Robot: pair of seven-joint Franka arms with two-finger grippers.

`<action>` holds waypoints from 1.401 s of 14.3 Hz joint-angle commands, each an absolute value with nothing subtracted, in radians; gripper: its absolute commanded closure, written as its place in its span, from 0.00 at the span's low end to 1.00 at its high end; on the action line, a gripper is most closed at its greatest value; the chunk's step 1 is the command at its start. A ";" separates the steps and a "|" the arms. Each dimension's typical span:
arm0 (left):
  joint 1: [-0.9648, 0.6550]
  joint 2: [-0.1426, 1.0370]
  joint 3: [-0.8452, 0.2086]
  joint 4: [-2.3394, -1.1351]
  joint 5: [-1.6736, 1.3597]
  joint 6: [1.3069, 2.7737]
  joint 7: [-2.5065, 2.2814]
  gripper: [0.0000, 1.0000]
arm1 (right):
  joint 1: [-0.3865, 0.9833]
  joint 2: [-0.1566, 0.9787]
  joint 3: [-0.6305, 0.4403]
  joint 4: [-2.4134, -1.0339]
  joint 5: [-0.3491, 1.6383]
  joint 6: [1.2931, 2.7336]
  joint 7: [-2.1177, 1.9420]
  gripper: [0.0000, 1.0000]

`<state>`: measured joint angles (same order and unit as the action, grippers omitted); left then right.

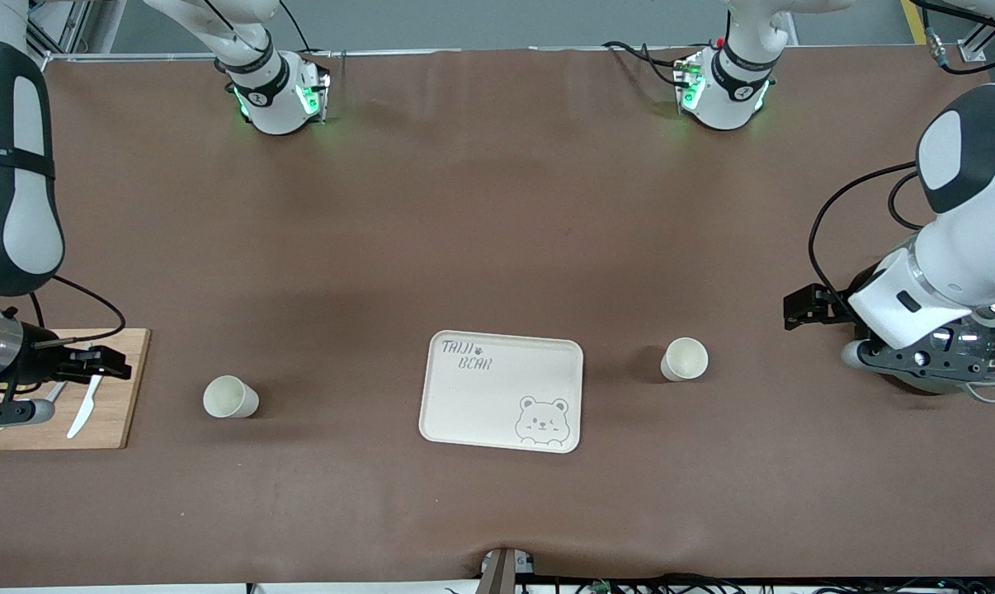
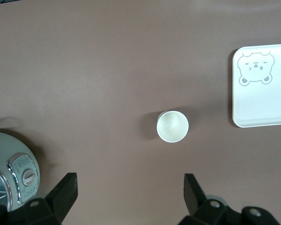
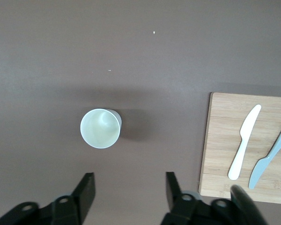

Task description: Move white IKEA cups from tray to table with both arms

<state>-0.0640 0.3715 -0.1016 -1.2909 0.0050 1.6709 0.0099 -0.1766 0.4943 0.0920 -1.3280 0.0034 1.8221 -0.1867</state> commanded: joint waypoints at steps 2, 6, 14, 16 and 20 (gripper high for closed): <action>-0.066 0.373 -0.095 -1.282 -0.005 1.661 0.018 0.00 | -0.192 0.391 0.103 -1.347 0.000 1.705 -0.190 0.00; -0.067 0.373 -0.094 -1.282 -0.003 1.663 0.017 0.00 | -0.195 0.283 0.104 -1.402 0.002 1.629 -0.141 0.00; -0.067 0.374 -0.095 -1.282 -0.002 1.667 0.015 0.00 | -0.190 0.048 0.106 -1.684 0.012 1.684 -0.092 0.00; -0.067 0.373 -0.095 -1.282 -0.003 1.667 0.011 0.00 | -0.189 0.043 0.106 -1.692 0.015 1.684 -0.089 0.00; -0.067 0.373 -0.097 -1.282 -0.008 1.667 0.011 0.00 | -0.149 0.023 0.112 -1.715 0.017 1.675 0.023 0.00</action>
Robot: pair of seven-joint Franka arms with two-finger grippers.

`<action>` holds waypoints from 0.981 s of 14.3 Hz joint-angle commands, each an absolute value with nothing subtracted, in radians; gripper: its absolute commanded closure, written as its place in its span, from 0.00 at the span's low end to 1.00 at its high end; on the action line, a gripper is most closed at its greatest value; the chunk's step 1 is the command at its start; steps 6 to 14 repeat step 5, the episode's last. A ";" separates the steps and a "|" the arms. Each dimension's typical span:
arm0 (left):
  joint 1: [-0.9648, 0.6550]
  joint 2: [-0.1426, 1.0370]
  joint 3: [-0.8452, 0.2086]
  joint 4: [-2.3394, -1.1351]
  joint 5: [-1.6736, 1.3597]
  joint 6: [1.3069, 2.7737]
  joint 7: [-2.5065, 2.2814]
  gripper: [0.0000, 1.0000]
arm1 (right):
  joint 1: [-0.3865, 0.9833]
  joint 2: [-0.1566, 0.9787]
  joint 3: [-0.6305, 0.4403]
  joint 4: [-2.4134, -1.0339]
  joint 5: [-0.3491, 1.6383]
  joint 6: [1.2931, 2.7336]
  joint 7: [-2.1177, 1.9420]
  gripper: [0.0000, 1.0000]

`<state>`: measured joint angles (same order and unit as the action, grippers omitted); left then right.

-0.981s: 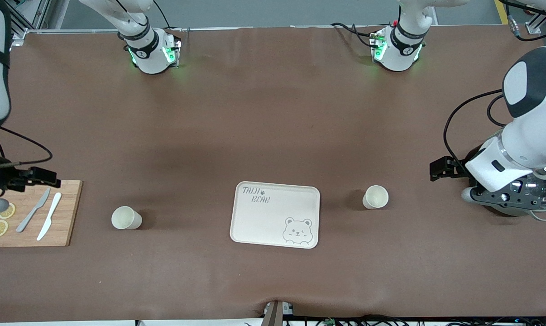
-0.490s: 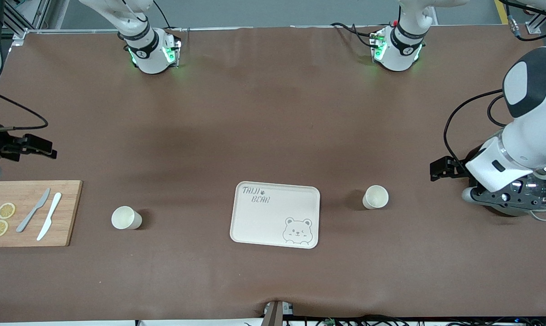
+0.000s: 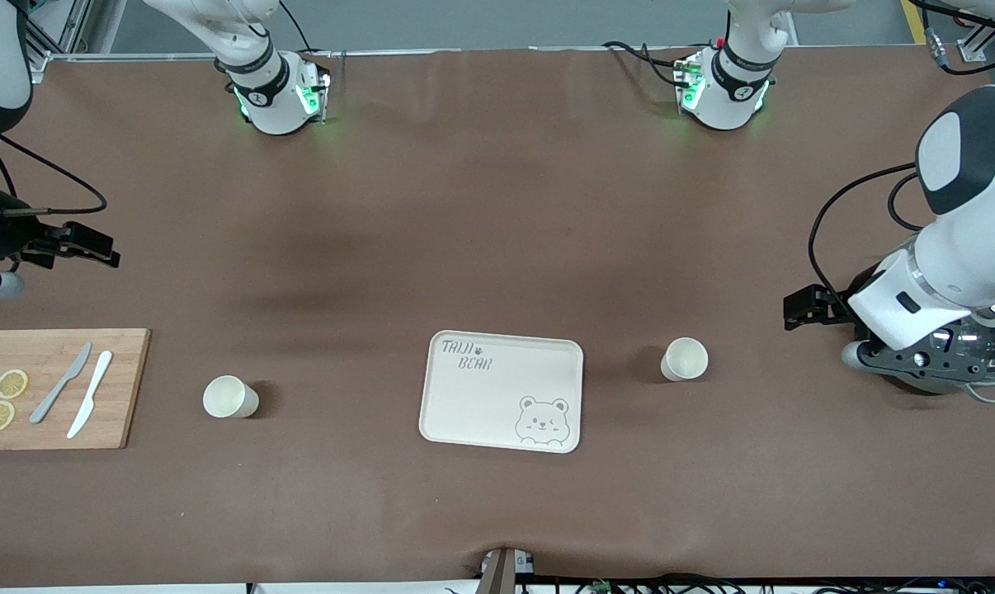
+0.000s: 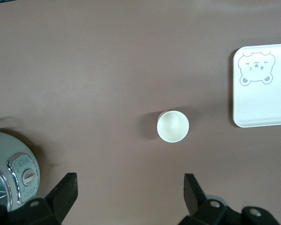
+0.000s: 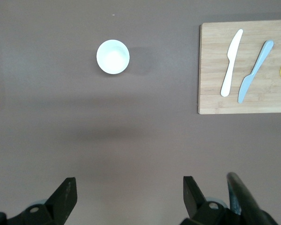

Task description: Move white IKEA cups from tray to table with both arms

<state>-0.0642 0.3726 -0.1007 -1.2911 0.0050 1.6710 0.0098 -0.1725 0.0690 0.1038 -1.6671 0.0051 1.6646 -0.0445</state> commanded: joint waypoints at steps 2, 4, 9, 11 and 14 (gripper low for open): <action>-0.069 0.374 -0.097 -1.282 -0.009 1.667 0.011 0.00 | -0.143 -0.001 0.113 -1.741 0.017 1.680 0.031 0.00; -0.069 0.374 -0.097 -1.282 -0.006 1.667 0.011 0.00 | -0.135 -0.018 0.114 -1.764 0.017 1.683 0.031 0.00; -0.069 0.374 -0.097 -1.282 -0.005 1.667 0.012 0.00 | -0.137 -0.024 0.112 -1.776 0.017 1.687 0.031 0.00; -0.069 0.374 -0.097 -1.282 -0.005 1.667 0.012 0.00 | -0.137 -0.024 0.112 -1.776 0.017 1.687 0.031 0.00; -0.069 0.374 -0.097 -1.282 -0.005 1.667 0.012 0.00 | -0.137 -0.024 0.112 -1.776 0.017 1.687 0.031 0.00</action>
